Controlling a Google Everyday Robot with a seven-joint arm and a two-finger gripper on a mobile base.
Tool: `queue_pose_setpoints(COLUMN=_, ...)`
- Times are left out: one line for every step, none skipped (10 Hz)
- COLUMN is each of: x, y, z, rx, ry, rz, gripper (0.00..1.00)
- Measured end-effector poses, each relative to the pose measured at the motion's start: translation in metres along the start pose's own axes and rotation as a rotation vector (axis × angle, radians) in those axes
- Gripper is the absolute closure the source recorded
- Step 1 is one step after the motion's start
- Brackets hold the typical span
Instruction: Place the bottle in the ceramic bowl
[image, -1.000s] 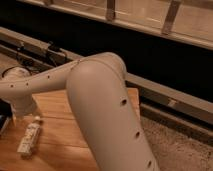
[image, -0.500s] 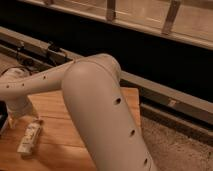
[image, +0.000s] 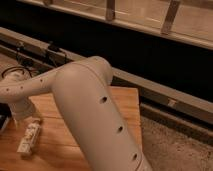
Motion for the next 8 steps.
queue_pose_setpoints(x=-0.002, y=0.003, z=0.005, rx=-0.014, ry=0.008, rz=-0.007, gripper=0.35)
queue_pose_setpoints(x=-0.004, y=0.007, z=0.011, rx=-0.027, ry=0.016, rz=-0.013, gripper=0.35)
queue_pose_setpoints(x=-0.006, y=0.009, z=0.016, rx=-0.041, ry=0.024, rz=-0.015, gripper=0.35)
queue_pose_setpoints(x=-0.009, y=0.013, z=0.023, rx=-0.053, ry=0.033, rz=-0.021, gripper=0.35)
queue_pose_setpoints(x=-0.013, y=0.021, z=0.032, rx=-0.063, ry=0.046, rz=-0.032, gripper=0.35)
queue_pose_setpoints(x=-0.015, y=0.027, z=0.038, rx=-0.067, ry=0.059, rz=-0.04, gripper=0.35)
queue_pose_setpoints(x=-0.017, y=0.03, z=0.042, rx=-0.071, ry=0.066, rz=-0.042, gripper=0.35)
queue_pose_setpoints(x=-0.018, y=0.032, z=0.046, rx=-0.074, ry=0.076, rz=-0.04, gripper=0.35)
